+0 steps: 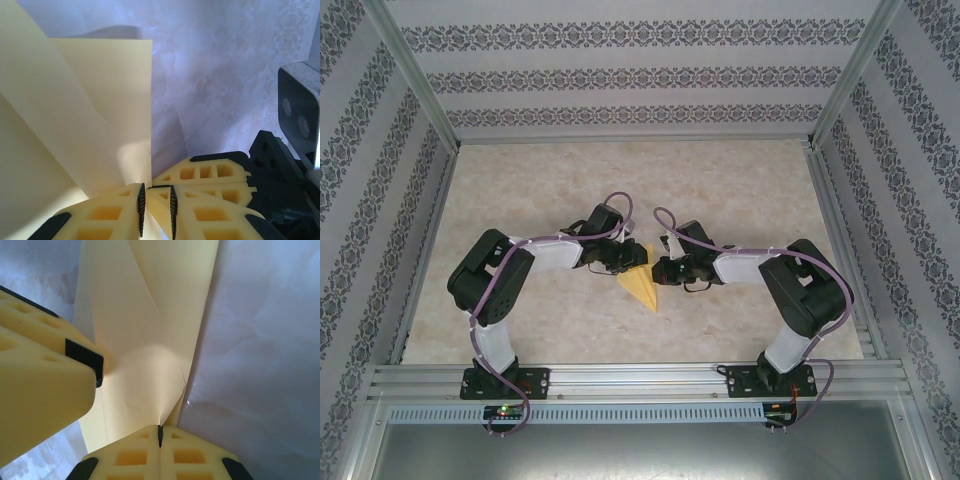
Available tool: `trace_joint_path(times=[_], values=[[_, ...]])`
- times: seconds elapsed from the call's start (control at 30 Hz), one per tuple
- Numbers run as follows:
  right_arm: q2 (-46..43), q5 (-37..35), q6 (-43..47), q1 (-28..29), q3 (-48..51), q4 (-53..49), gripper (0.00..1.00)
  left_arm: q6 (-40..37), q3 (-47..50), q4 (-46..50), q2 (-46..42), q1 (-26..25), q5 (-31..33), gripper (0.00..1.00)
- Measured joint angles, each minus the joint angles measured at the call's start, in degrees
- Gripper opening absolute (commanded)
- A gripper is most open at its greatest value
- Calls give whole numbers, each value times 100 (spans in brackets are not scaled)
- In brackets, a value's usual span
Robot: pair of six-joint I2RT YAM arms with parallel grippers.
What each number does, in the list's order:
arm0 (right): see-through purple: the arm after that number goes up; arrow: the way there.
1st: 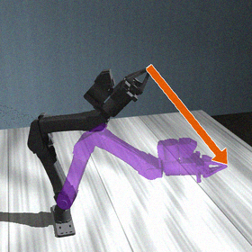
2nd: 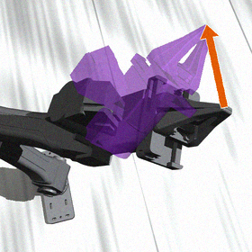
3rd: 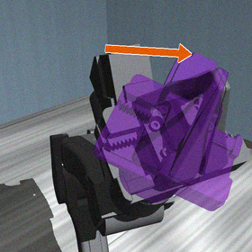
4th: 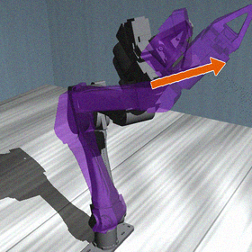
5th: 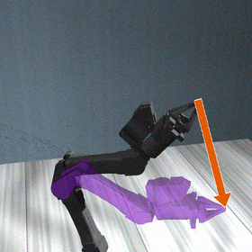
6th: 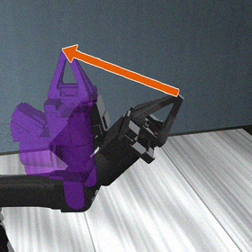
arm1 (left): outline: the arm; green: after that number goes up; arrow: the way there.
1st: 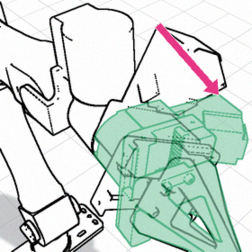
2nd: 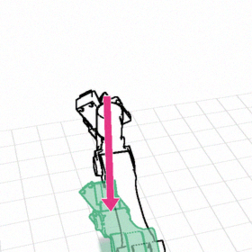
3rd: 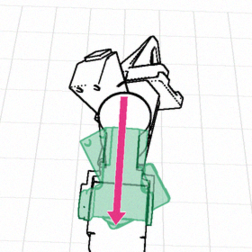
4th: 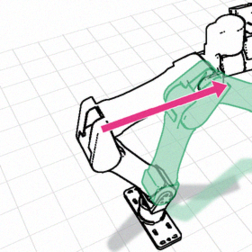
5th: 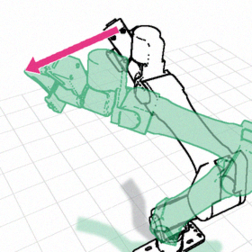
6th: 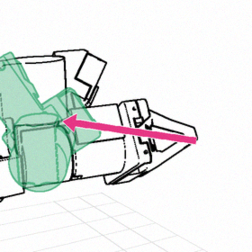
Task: Fold a paper plane with a square sheet of paper (fold left side to right side)
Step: Fourth fold the wing at the center of the table.
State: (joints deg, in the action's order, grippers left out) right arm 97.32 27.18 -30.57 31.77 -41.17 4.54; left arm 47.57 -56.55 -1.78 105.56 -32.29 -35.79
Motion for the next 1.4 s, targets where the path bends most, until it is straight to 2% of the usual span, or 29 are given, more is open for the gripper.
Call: trace_joint_path(times=[0.87,0.93,1.07,1.2,1.3,1.4], values=[[4,-63,101,37,-70,-114,2,-87,190,114,122,0,372,23],[4,-61,101,37,-76,-133,4,-87,214,87,122,0,387,23],[-20,-63,94,37,-109,-197,15,-87,269,-17,120,0,387,23],[-413,-90,76,13,-107,-452,27,-87,326,-105,98,0,387,23],[-905,-83,83,-22,-105,-579,27,-87,350,-144,90,0,387,23],[-1239,107,42,-37,-52,-584,22,-87,352,-151,90,0,387,23]])
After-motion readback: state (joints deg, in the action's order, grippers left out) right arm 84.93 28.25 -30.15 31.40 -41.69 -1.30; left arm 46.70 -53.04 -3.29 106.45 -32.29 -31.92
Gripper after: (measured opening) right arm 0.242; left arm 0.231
